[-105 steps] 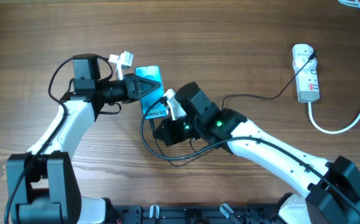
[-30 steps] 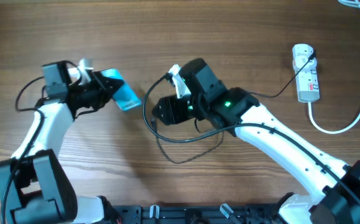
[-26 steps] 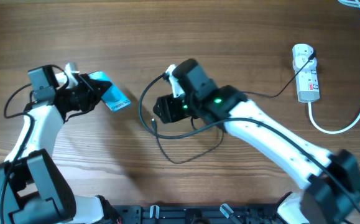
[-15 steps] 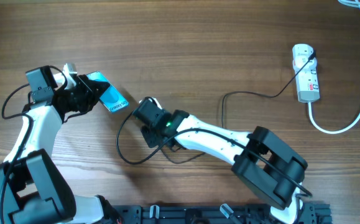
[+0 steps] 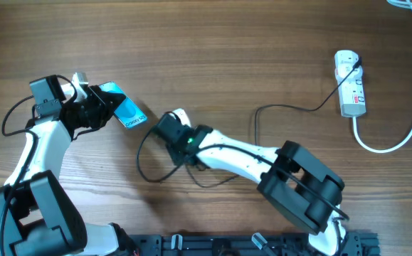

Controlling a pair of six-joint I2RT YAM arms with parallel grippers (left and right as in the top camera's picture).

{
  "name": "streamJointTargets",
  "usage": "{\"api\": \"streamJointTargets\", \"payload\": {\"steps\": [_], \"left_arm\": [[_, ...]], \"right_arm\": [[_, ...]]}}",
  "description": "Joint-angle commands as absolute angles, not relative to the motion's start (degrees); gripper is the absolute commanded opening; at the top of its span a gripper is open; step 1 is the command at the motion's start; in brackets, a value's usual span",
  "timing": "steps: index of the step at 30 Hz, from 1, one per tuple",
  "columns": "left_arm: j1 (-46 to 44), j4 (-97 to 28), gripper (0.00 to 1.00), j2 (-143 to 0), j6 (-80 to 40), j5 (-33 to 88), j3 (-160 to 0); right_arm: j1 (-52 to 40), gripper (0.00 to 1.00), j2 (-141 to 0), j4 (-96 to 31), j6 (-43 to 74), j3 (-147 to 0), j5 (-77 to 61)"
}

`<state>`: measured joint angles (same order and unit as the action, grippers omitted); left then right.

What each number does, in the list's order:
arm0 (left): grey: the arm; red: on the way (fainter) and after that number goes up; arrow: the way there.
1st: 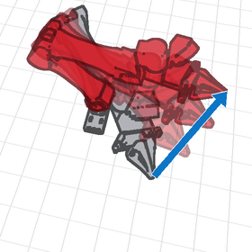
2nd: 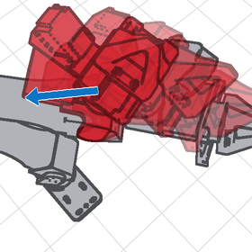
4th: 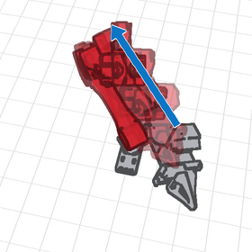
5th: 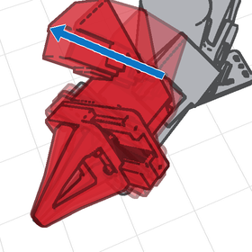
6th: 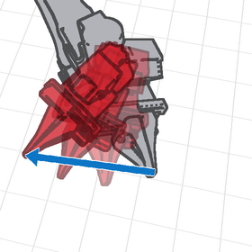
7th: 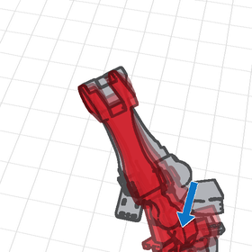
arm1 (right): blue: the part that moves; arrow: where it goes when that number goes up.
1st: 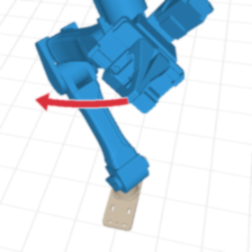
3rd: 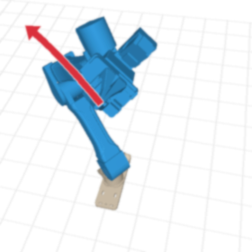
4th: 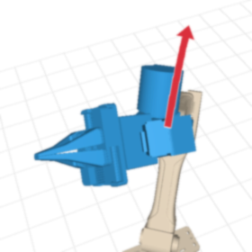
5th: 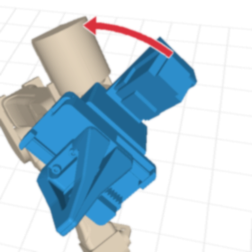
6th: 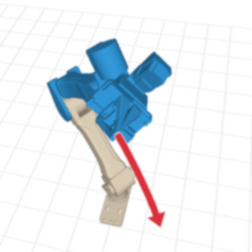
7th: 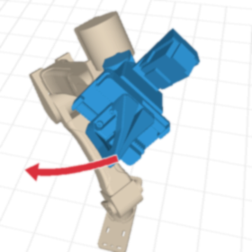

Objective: Plug charger to phone and switch on socket

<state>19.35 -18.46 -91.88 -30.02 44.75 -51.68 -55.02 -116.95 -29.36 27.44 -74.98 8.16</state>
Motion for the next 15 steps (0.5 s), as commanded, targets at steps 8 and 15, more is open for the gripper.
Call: {"api": "streamJointTargets", "payload": {"steps": [8,15], "left_arm": [[19.5,-18.5,0.04,-91.8,-28.8,45.5,-51.7],[19.5,-18.5,0.04,-91.8,-28.8,45.5,-51.7]], "right_arm": [[-36.5,0.14,-118.9,-53.9,23.5,-84.5,1.3],[-36.0,0.46,-118.9,-52.5,26.4,-84.5,-9.3]]}}
